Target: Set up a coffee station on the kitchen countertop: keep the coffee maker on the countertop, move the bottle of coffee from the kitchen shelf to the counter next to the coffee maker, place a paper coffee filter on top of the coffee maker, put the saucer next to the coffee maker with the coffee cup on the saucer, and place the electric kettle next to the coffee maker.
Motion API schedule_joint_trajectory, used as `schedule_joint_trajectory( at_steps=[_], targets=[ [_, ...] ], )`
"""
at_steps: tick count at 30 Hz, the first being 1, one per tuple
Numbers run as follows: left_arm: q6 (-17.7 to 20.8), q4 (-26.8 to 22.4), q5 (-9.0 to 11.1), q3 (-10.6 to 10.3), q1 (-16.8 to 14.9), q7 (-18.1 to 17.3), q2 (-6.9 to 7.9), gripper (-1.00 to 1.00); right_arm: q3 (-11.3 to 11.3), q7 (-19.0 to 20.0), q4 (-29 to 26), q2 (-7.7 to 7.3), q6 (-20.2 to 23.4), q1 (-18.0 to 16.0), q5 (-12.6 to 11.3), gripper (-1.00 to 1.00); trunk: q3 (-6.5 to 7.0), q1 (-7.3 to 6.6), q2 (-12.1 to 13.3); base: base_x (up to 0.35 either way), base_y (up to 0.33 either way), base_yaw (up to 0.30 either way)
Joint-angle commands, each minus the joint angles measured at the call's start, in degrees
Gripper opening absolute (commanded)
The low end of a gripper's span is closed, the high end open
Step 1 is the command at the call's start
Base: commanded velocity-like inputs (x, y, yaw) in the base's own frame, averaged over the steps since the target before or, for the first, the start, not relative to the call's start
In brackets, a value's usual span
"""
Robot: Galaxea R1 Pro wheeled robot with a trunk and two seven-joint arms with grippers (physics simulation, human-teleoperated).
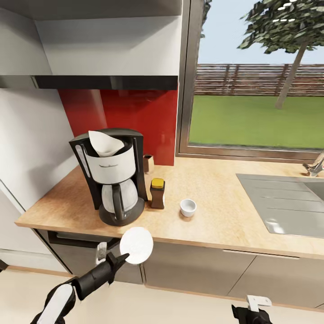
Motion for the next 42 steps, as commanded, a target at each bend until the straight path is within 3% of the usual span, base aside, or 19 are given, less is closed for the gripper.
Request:
schedule_joint_trajectory(
  at_steps=[1, 3, 4, 6, 7, 11, 17, 20, 25, 30, 39, 42],
  targets=[
    [0.3, -0.8, 0.2, -0.1, -0.1, 1.1, -0.02, -1.0, -0.5, 0.4, 0.1, 0.0, -0.2, 0.0, 0.4, 1.0, -0.08, 0.01, -0.1, 0.0, 0.0, 0.0],
    [0.3, -2.6, 1.6, -0.2, -0.2, 3.9, -0.25, -1.0, -0.5, 0.4, 0.6, -0.03, -0.2, 0.0, 0.4, 1.0, -0.08, 0.01, -0.1, 0.0, 0.0, 0.0],
    [0.3, -4.5, 4.2, -0.3, -0.2, 8.6, -1.05, -1.0, -0.6, 0.4, 1.1, -0.03, -0.2, -0.1, 0.4, 1.0, -0.08, 0.01, -0.1, 0.0, 0.0, 0.0],
    [0.2, -8.3, 11.2, -0.4, -0.2, 21.6, -3.04, -1.0, -0.6, 0.4, 1.5, -0.04, -0.2, 0.0, 0.5, 1.0, -0.08, 0.01, -0.1, 0.0, 0.0, 0.0],
    [0.2, -9.8, 13.1, -0.4, -0.3, 25.5, -3.58, -1.0, -0.6, 0.4, 1.5, -0.04, -0.2, 0.0, 0.5, 1.0, -0.08, 0.01, -0.1, 0.0, 0.0, 0.0],
    [0.1, -13.7, 17.0, -0.5, -1.5, 36.1, -5.24, -1.0, -0.6, 0.4, 1.5, -0.04, -0.2, -0.1, 0.5, 1.0, -0.08, 0.01, -0.1, 0.0, 0.0, 0.0],
    [-0.3, -14.3, 18.0, -0.5, -2.5, 40.0, -6.73, -1.0, -0.6, 0.4, 1.5, -0.04, -0.2, 0.0, 0.4, 1.0, -0.08, 0.01, -0.1, 0.0, 0.0, 0.0],
    [-1.3, -13.3, 19.1, -0.3, -3.3, 40.7, -7.48, -1.0, -0.6, 0.3, 2.5, 0.9, -0.2, 0.0, 0.8, 1.0, -0.08, 0.01, -0.1, 0.0, 0.0, 0.0],
    [-2.7, -12.8, 20.1, 0.9, -2.0, 39.8, -6.27, -1.0, -0.6, 0.3, 3.8, 0.77, -0.2, 0.0, 0.8, 1.0, -0.08, 0.01, -0.1, 0.0, 0.0, 0.0],
    [-4.2, -12.5, 20.4, 2.5, -2.5, 38.7, -6.31, -1.0, -0.6, 0.3, 5.4, 0.59, -0.2, 0.1, 0.8, 1.0, -0.08, 0.01, -0.1, 0.0, 0.0, 0.0],
    [-7.1, -11.9, 19.8, 2.8, -5.4, 41.5, -9.19, -1.0, -0.6, 0.3, 5.6, 0.66, -0.2, 0.1, 0.8, 1.0, -0.08, 0.01, -0.1, 0.0, -0.005, 0.0],
    [-8.1, -11.9, 19.6, 2.0, -6.4, 42.5, -10.16, -1.0, -0.6, 0.3, 5.6, 0.66, -0.2, 0.1, 0.8, 1.0, -0.08, 0.01, -0.1, 0.0, -0.157, 0.0]
  ],
)
